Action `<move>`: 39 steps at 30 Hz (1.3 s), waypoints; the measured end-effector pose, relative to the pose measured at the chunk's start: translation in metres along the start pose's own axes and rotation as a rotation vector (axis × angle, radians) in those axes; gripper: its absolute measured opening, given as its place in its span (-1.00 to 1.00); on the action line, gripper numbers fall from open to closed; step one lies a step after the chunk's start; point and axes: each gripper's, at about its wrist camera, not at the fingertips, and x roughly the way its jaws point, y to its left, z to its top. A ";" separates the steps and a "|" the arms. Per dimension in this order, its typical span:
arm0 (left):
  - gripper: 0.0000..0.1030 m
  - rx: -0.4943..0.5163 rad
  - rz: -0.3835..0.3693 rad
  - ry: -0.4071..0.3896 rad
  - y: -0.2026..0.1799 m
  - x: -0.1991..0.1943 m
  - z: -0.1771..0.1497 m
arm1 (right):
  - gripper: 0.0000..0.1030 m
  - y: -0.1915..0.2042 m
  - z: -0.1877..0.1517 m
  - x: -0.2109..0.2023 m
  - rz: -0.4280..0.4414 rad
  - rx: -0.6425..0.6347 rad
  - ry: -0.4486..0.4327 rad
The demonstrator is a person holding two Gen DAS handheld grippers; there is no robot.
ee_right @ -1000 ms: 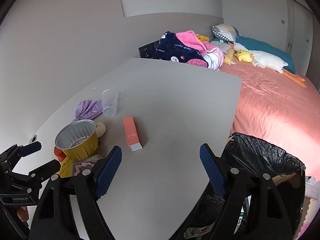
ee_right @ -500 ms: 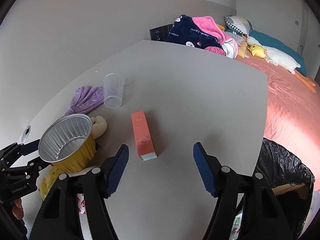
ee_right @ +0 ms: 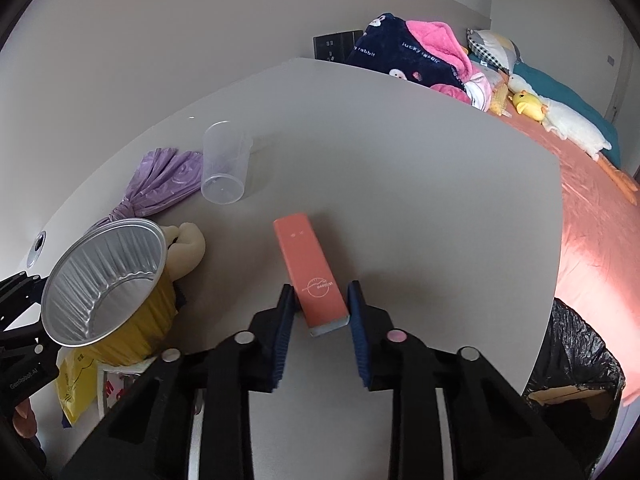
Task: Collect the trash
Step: 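Grasp the pink box with the right tool while the left tool grasps the red-orange lid, then carry the pink box and red lid over the black trash bag and open both tools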
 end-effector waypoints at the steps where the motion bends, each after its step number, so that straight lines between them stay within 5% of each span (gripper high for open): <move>1: -0.18 -0.002 0.002 -0.002 0.000 0.000 0.000 | -0.53 -0.001 -0.001 -0.001 0.003 0.003 0.002; 22: -0.19 -0.018 0.027 -0.083 -0.006 -0.040 0.002 | -0.59 -0.010 -0.012 -0.057 0.029 0.040 -0.086; 39: -0.19 0.067 -0.049 -0.152 -0.068 -0.073 0.011 | -0.59 -0.040 -0.034 -0.118 0.011 0.093 -0.173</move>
